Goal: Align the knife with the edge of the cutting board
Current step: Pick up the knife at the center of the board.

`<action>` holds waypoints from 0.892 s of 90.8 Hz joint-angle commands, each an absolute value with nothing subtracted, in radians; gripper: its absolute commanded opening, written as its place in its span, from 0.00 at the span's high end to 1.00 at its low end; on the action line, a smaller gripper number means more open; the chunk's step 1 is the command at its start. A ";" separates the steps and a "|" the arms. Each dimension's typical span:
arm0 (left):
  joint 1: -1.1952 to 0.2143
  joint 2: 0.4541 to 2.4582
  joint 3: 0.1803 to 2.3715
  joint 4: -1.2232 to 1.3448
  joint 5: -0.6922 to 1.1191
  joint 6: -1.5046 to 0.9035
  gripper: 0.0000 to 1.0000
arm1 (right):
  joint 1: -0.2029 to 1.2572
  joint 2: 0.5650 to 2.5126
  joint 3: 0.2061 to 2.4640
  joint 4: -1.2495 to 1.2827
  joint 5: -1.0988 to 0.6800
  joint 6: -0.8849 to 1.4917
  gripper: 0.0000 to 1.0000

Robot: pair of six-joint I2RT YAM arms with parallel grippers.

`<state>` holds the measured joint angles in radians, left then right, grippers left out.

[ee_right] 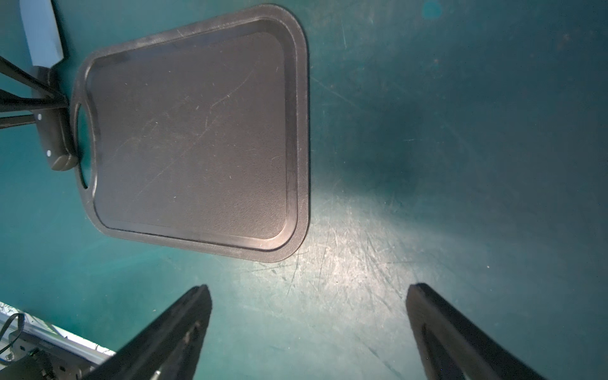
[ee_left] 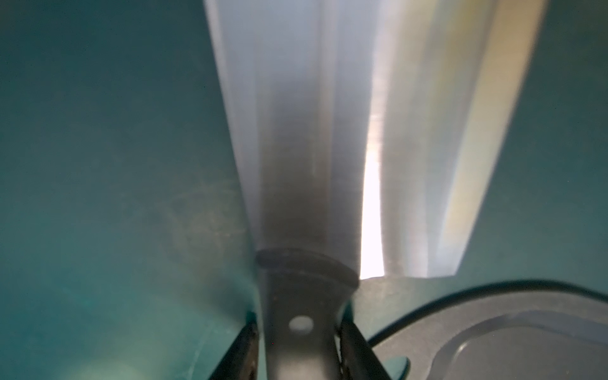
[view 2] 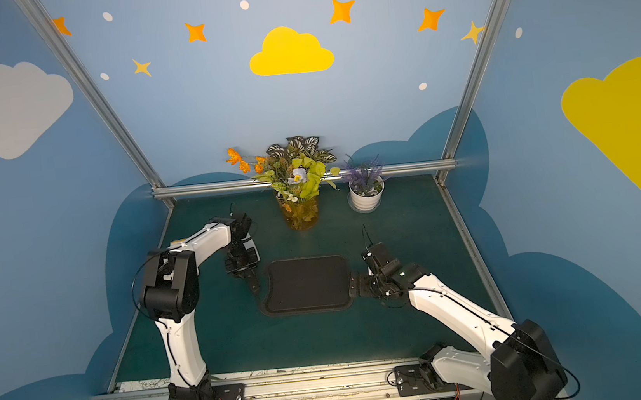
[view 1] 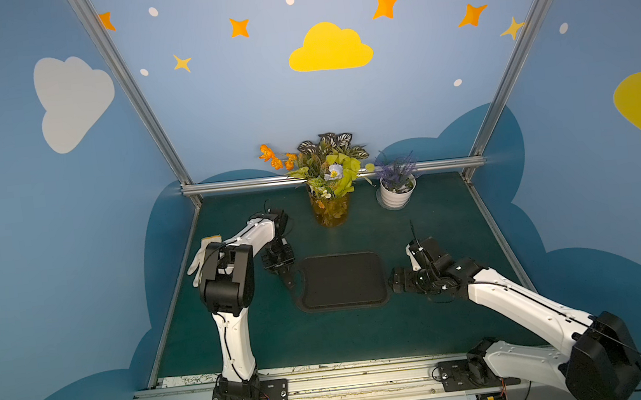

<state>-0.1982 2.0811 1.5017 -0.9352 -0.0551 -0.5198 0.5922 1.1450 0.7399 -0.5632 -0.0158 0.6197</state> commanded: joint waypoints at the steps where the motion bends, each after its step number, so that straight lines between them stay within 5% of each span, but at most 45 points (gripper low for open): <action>1: -0.184 2.149 1.476 -0.939 -0.109 -0.514 0.73 | 0.586 1.117 0.746 -0.597 -0.002 0.606 0.02; 13: -0.185 2.132 1.458 -0.926 -0.125 -0.516 0.97 | 0.581 1.101 0.740 -0.600 0.000 0.607 0.02; 81: -0.343 1.717 1.427 -0.939 -0.237 -0.510 0.97 | 0.537 1.099 0.634 -0.499 -0.017 0.675 0.02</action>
